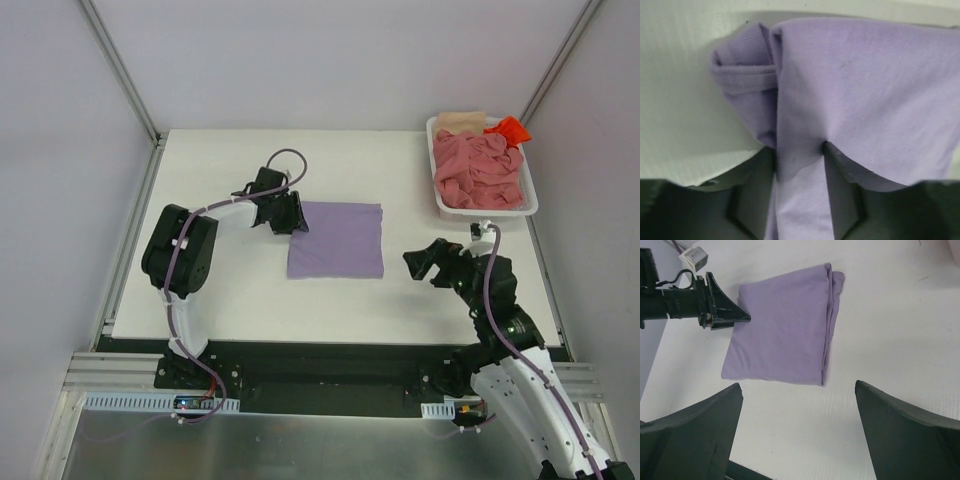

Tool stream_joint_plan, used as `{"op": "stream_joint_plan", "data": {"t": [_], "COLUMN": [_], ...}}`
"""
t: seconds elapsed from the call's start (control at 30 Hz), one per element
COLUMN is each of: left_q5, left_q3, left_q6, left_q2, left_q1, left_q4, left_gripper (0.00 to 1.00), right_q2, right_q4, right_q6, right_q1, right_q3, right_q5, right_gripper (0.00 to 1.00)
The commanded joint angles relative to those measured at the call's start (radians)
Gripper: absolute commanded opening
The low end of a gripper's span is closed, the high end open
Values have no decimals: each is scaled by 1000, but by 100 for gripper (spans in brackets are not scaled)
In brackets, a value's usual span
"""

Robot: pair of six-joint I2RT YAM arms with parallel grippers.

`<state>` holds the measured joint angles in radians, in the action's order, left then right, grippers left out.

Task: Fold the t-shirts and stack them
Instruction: Put the neatly folded tshirt into the corner of the board with the left arm

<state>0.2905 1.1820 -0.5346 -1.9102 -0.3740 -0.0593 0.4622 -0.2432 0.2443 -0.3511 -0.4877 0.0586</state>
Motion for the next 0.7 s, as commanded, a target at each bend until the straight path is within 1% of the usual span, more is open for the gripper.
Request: {"op": "stream_joint_plan", "data": {"t": [0.0,0.1,0.13,0.17,0.33,0.37,0.53,0.67], "left_q5": [-117,-206,-252,-273,-470,-488,-488,-494], "left_q3": [16,47,62,77,158,177,277,402], "left_q6": [12,19,25,30,88,100,159,185], "left_q2": [-62,-78,-81,-81,-73,-73,-102,-179], "left_q1": [-49,-66,-69,-72,-60,-51,15,33], "left_q4": [-89,-138,-158,-181,-266,-280,-307,-335], "left_gripper": [31,7,0,0,0,0,0,0], "right_q2": [-25,-14,-7,-2,24,26,30,38], "right_q4": [31,36,35,35,35,35,35,35], "right_q6": [44,24,18,10,-7,-13,-45,-63], "right_q1": [4,3,3,3,3,3,3,3], "right_q3": [11,15,17,20,23,23,29,32], "right_q5": [15,23,26,29,76,86,78,57], "right_gripper": [96,96,96,96,96,96,96,96]}}
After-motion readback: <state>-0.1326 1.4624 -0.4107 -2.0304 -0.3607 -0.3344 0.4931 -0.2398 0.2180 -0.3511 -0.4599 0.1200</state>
